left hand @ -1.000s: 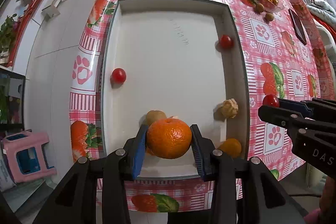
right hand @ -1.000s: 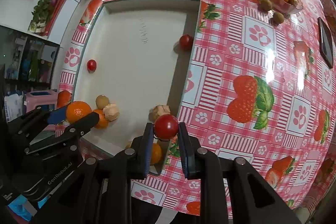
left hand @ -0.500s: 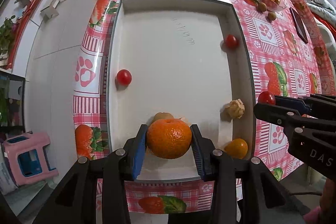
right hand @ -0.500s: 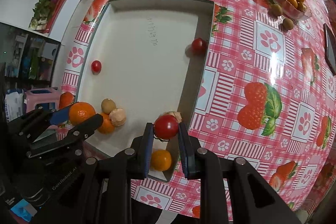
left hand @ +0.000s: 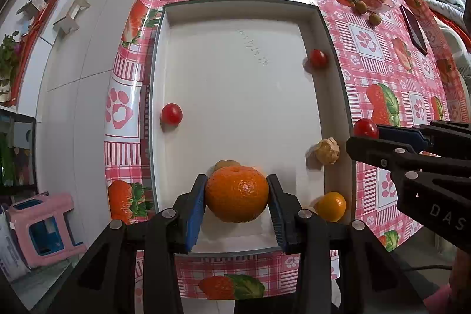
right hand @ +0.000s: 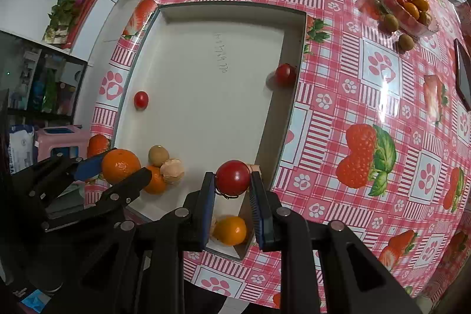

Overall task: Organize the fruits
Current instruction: 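Carry the held orange and tomato over the white tray, then lower the held orange and tomato toward the tray floor, then open the left tool to drop the orange into the tray, then open the right tool to drop the tomato into the tray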

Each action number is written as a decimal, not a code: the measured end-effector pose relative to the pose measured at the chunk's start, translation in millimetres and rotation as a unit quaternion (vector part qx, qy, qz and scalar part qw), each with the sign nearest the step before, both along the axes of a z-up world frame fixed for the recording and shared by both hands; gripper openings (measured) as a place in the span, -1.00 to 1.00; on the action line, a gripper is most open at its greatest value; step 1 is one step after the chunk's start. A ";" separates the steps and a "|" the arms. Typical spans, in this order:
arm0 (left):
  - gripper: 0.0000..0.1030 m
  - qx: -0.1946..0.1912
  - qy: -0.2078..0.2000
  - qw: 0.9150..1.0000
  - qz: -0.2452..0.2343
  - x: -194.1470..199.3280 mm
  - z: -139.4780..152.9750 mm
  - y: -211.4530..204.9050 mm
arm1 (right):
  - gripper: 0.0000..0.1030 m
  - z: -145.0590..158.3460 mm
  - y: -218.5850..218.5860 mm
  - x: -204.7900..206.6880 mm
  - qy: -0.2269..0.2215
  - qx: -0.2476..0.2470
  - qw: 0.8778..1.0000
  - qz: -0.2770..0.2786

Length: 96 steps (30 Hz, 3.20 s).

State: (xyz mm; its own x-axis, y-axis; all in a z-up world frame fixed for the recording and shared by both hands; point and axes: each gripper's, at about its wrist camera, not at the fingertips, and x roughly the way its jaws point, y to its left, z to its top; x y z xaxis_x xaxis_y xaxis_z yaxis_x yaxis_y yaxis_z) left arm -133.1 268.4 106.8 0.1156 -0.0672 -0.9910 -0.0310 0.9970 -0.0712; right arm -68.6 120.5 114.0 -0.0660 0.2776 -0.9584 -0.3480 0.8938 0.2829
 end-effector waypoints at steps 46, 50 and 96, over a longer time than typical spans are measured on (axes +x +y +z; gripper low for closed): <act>-0.19 0.003 0.011 1.000 -0.011 9.3 -7.9 -3.9 | -0.51 -9.8 3.3 6.4 0.013 -0.004 1.000 -0.002; -0.19 0.003 0.012 1.000 -0.009 11.6 -8.5 -4.3 | -0.51 -11.2 5.2 8.2 0.015 -0.004 1.000 0.002; 1.00 0.031 0.014 0.999 -0.029 11.3 -10.8 -16.0 | 0.66 -16.5 3.1 8.6 0.014 -0.029 0.999 0.000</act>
